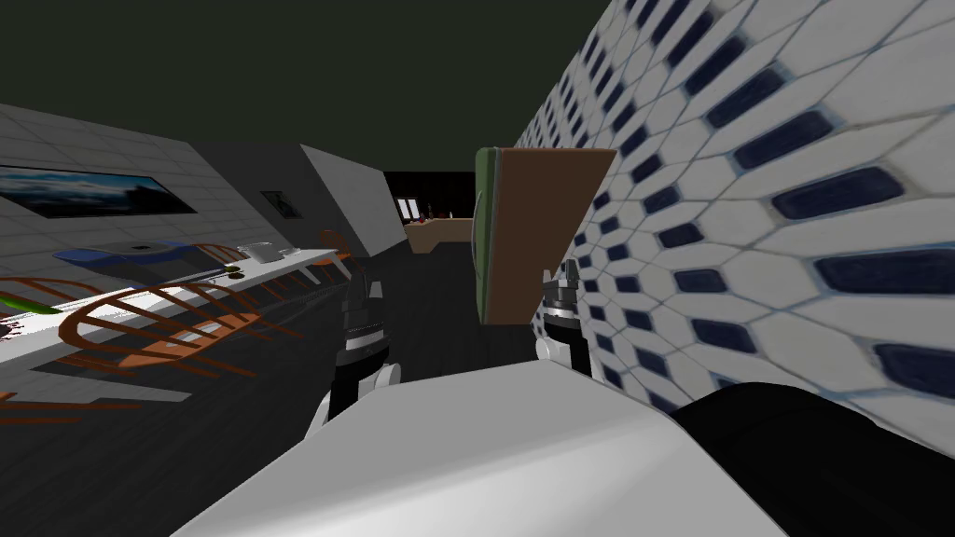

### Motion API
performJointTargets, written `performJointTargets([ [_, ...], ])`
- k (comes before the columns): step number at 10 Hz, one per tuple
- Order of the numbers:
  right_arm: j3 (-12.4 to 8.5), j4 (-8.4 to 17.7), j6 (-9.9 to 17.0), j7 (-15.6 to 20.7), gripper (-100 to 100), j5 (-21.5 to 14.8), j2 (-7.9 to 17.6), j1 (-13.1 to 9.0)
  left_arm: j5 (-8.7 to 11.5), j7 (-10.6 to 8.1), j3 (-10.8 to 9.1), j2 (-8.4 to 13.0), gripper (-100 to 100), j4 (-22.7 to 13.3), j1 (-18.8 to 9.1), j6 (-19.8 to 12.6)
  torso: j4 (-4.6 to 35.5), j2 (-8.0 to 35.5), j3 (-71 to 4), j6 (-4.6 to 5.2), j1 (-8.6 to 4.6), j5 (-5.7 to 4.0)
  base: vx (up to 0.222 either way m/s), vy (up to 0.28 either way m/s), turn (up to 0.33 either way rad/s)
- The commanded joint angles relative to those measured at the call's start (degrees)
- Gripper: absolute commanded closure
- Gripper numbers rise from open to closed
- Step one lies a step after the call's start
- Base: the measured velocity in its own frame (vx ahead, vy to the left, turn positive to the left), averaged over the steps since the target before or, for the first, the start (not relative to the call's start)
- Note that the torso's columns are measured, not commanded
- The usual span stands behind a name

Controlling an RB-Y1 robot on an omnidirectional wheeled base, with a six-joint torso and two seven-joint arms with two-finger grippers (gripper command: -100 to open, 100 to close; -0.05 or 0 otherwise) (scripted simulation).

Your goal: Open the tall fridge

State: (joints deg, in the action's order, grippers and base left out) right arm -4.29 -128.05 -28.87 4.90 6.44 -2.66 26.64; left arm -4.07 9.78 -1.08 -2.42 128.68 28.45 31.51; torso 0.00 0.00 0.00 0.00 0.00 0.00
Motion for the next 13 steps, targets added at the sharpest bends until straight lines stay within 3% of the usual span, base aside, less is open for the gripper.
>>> performJointTargets([
  [1, 0.0, 0.0, 0.0, 0.0, 0, 0.0, 0.0, 0.0, 0.0, 0.00, 0.00, 0.0, 0, 0.0, 0.0, 0.0, 2.3, 2.3, -4.7, 0.00, 0.00, 0.00, 0.000, 0.000, 0.000],
  [9, 0.0, 0.0, 0.0, 0.0, 0, 0.0, 0.0, 0.0, 0.0, 0.00, 0.00, 0.0, 0, 0.0, 0.0, 0.0, 35.4, 35.4, -70.7, 0.00, 0.00, 0.00, 0.000, 0.000, 0.000],
  [10, 0.0, 0.9, 1.0, 0.1, -100, -0.9, 2.6, 0.1, 0.0, 0.00, 0.00, 0.0, 0, 0.0, 0.0, 0.0, 39.6, 39.6, -79.2, 0.00, 0.00, 0.00, 0.022, 0.006, 0.075],
  [13, 0.2, 4.3, 5.0, 0.3, -100, -4.4, 7.6, 0.4, 0.0, 0.00, 0.00, 0.0, 0, 0.0, 0.0, 0.0, 42.2, 42.1, -84.6, -0.01, 0.00, 0.00, 0.050, 0.004, 0.161],
])
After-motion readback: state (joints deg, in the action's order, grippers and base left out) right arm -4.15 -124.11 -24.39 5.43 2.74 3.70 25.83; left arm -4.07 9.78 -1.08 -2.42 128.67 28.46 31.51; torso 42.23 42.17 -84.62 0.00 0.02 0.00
